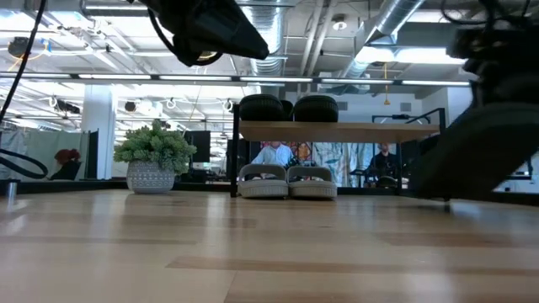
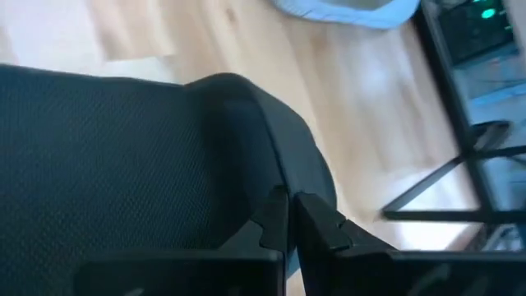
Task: Pick and place slides into the shelf
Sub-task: Put the left black slide under the shelf
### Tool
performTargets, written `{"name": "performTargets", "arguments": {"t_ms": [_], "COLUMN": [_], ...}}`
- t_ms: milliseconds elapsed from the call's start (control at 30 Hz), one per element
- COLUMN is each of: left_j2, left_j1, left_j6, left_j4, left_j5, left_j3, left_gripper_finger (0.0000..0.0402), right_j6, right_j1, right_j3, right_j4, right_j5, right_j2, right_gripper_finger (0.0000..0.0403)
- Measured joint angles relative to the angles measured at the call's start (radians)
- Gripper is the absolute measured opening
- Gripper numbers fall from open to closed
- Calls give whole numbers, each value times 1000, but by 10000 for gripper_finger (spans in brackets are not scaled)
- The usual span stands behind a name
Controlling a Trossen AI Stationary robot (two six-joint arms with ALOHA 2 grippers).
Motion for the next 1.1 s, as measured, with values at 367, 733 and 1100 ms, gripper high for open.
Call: {"name": "performTargets", "arguments": {"t_ms": [367,733,1100], "left_j2": [0,0,-14], "left_j1": [-2,-55,-168], "left_j6": [-42,-171,-409], "left_j4": [-58,-175,-333], "left_j5": [-35,-151,-335], "left_j3": [0,0,0], "left_gripper_finger": [0,0,0], "right_j6": [-390,-740,-899], "right_j1": [-272,-520,-661], "right_j3": [-36,-36,-36], "right_j4": [233,433,562], "right_j5": [6,-96,-210], "right_j2": [-46,-46,-36], "right_gripper_finger": [1,0,0]}}
